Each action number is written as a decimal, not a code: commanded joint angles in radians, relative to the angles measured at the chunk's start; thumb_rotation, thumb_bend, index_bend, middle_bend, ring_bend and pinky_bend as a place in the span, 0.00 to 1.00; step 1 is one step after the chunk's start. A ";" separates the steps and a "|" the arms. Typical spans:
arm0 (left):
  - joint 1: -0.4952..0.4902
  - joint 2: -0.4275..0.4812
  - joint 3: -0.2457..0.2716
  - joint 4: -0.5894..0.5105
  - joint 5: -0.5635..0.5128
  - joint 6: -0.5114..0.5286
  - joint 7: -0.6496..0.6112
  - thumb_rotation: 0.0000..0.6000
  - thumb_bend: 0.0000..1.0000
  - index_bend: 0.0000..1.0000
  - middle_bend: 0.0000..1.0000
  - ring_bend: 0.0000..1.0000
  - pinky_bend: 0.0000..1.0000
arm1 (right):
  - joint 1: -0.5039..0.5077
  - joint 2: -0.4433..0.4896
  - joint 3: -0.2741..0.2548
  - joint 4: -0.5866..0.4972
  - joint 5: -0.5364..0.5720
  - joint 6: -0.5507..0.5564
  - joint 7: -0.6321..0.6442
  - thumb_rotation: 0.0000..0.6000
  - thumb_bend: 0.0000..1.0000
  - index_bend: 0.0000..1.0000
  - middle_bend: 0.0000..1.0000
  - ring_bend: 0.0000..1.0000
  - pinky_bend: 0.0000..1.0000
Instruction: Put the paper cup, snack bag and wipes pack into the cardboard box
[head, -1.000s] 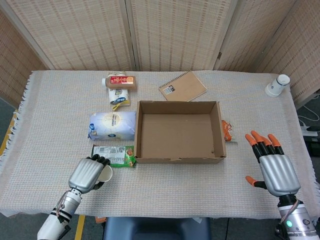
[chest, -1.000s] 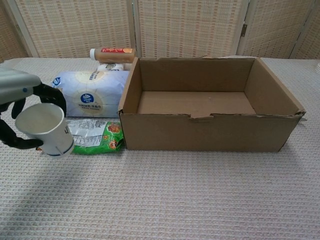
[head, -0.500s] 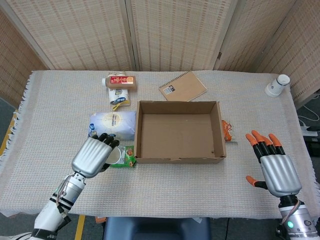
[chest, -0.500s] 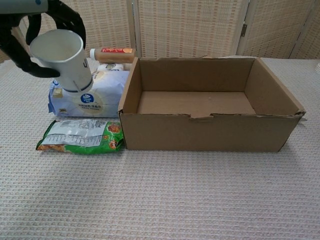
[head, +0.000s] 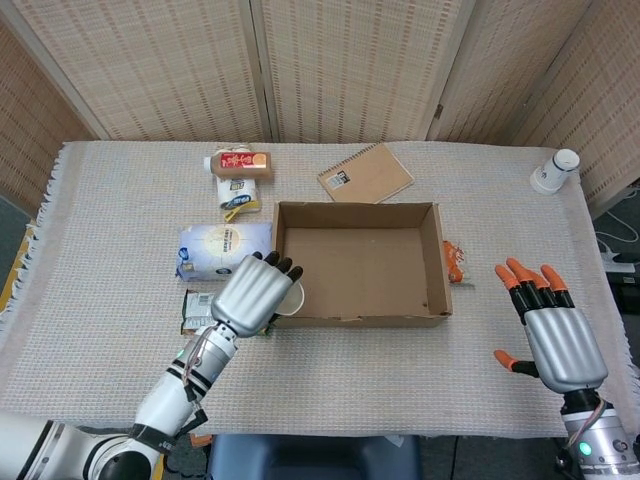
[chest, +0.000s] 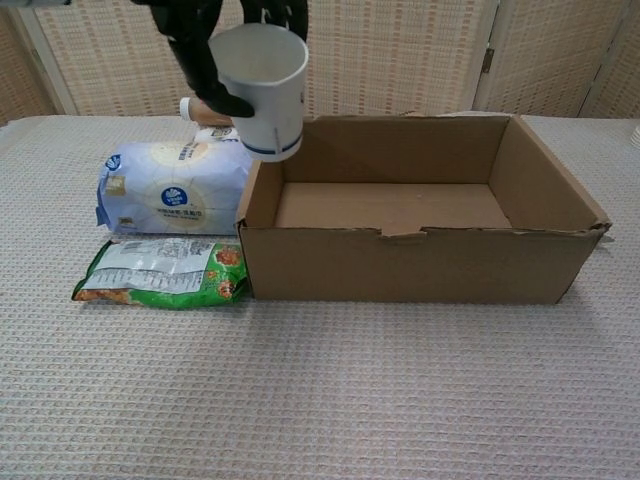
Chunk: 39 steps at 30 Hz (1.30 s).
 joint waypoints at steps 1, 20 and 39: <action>-0.060 -0.057 -0.030 0.048 -0.054 0.019 0.026 1.00 0.29 0.44 0.47 0.31 0.51 | -0.001 0.001 0.000 0.000 -0.001 0.000 0.001 1.00 0.08 0.04 0.00 0.00 0.00; -0.105 -0.319 0.053 0.441 0.096 -0.013 -0.223 1.00 0.15 0.00 0.00 0.00 0.10 | -0.013 0.030 0.004 0.000 -0.015 0.009 0.043 1.00 0.08 0.04 0.00 0.00 0.00; 0.197 0.091 0.241 0.160 0.305 0.115 -0.371 1.00 0.15 0.01 0.14 0.05 0.24 | -0.009 0.018 0.001 0.000 -0.015 -0.001 0.027 1.00 0.08 0.04 0.00 0.00 0.00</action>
